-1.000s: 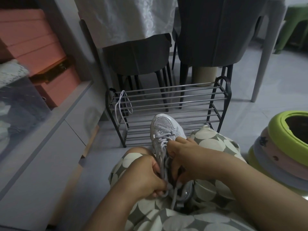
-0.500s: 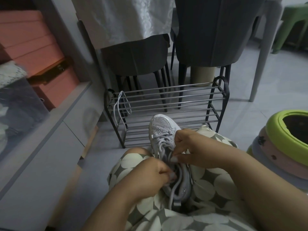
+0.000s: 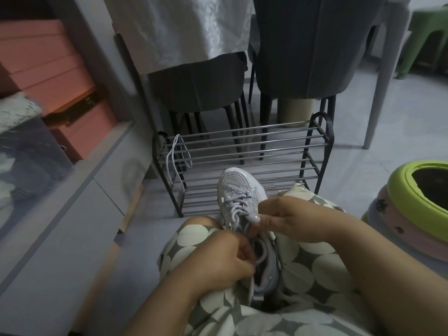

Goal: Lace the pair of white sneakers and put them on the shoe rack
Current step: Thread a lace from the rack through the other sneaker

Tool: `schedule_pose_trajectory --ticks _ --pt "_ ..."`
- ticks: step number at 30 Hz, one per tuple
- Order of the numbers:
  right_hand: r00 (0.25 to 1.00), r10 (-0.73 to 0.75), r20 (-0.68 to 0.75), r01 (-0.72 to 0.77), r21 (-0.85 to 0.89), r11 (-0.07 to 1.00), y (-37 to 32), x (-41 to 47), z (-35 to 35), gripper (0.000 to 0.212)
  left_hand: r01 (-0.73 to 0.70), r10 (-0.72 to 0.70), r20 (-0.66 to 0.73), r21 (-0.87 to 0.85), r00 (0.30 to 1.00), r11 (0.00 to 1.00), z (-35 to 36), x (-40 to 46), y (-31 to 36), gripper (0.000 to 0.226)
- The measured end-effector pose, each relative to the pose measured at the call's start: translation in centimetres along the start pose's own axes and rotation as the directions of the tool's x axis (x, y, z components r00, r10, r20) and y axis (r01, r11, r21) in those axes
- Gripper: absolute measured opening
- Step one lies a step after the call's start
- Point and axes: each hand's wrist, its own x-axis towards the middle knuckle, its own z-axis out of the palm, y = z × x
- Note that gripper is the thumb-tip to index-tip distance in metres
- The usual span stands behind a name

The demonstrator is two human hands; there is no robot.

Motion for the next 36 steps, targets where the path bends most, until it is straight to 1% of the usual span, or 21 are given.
schedule_pose_trajectory --ticks 1,3,4,6,7,9,11,13,15,16,18,21,23,25,27,29,30,32,33,34,36 --pt "1.0 0.012 0.005 -0.013 0.038 0.999 -0.2 -0.1 -0.2 0.061 0.006 -0.008 -0.049 -0.046 0.999 0.999 0.2 0.1 0.0 0.015" --pt "0.999 0.012 0.03 -0.016 0.16 0.987 -0.6 -0.5 -0.7 0.065 0.028 -0.057 -0.109 -0.248 0.992 0.968 0.6 0.1 0.1 0.019" --pt "0.999 -0.01 0.048 0.0 0.205 0.979 -0.7 -0.6 -1.0 0.065 0.033 -0.082 -0.133 -0.341 0.988 0.94 0.7 0.0 0.1 0.016" --pt "0.993 -0.025 0.112 -0.001 0.226 0.974 -0.9 -0.9 -1.2 0.065 0.026 -0.122 -0.195 -0.434 0.973 0.901 0.7 0.0 0.2 0.011" --pt "0.986 0.001 0.167 -0.039 0.224 0.974 -1.2 -1.1 -1.1 0.068 0.024 -0.142 -0.217 -0.469 0.966 0.883 0.7 0.0 0.2 0.012" --pt "0.959 0.07 0.274 -0.13 0.204 0.97 -1.8 -1.2 -1.0 0.077 0.028 -0.157 -0.216 -0.502 0.964 0.864 0.4 0.1 0.3 0.012" --pt "0.939 0.119 0.324 -0.183 0.177 0.967 -2.4 -1.3 -1.1 0.082 0.046 -0.136 -0.176 -0.438 0.975 0.898 0.0 0.0 0.2 0.011" --pt "0.923 0.153 0.354 -0.222 0.163 0.961 -3.0 -1.5 -1.3 0.082 0.067 -0.123 -0.127 -0.376 0.984 0.924 -0.7 -0.2 -0.1 0.018" --pt "0.896 0.212 0.391 -0.277 0.117 0.954 -3.7 -1.8 -1.2 0.085 0.085 -0.134 -0.086 -0.425 0.987 0.901 -1.6 -0.4 -0.3 0.022" --pt "0.884 0.237 0.404 -0.295 0.088 0.951 -4.0 -1.9 -0.9 0.09 0.091 -0.141 -0.074 -0.467 0.987 0.88 -2.0 -0.6 -0.3 0.022" --pt "0.869 0.271 0.414 -0.304 0.014 0.953 -4.5 -1.8 -0.1 0.096 0.079 -0.146 -0.083 -0.541 0.986 0.837 -2.6 -0.7 -0.3 0.023" --pt "0.868 0.311 0.388 -0.319 -0.044 0.947 -4.8 -1.3 1.0 0.1 0.025 -0.152 -0.172 -0.58 0.973 0.814 -2.9 -0.7 -0.3 0.02" --pt "0.881 0.293 0.371 -0.298 -0.045 0.954 -4.5 -1.3 0.9 0.107 -0.012 -0.154 -0.257 -0.547 0.954 0.837 -2.7 -0.5 -0.7 0.011" --pt "0.92 0.242 0.308 -0.245 -0.027 0.969 -4.0 -1.4 0.4 0.107 -0.016 -0.159 -0.321 -0.48 0.934 0.877 -2.4 -0.3 -1.3 0.015" --pt "0.961 0.194 0.196 -0.198 0.006 0.98 -3.8 -1.5 -0.1 0.093 0.001 -0.159 -0.342 -0.419 0.926 0.908 -2.1 0.0 -1.8 0.021" --pt "0.991 0.122 0.05 -0.124 0.038 0.992 -3.8 -1.4 -0.4 0.067 0.026 -0.159 -0.355 -0.352 0.921 0.936 -1.8 0.3 -2.1 0.026" --pt "0.995 0.087 -0.038 -0.087 0.002 0.996 -3.6 -1.2 -0.4 0.056 0.044 -0.162 -0.363 -0.311 0.918 0.949 -1.8 0.4 -2.1 0.03" --pt "0.984 0.047 -0.17 -0.079 -0.187 0.979 -3.2 -0.5 -0.1 0.036 0.095 -0.17 -0.374 -0.209 0.912 0.973 -1.7 0.6 -2.1 0.039" --pt "0.978 0.056 -0.199 -0.107 -0.259 0.96 -3.1 -0.2 0.2 0.029 0.122 -0.178 -0.372 -0.171 0.911 0.978 -1.7 0.7 -1.9 0.041" --pt "0.976 0.085 -0.2 -0.143 -0.297 0.944 -2.9 0.2 0.6 0.027 0.141 -0.19 -0.372 -0.156 0.909 0.978 -1.7 0.7 -1.8 0.039" --pt "0.973 0.156 -0.168 -0.202 -0.309 0.929 -2.5 0.7 1.4 0.032 0.176 -0.215 -0.376 -0.134 0.902 0.975 -1.6 0.9 -1.6 0.033"
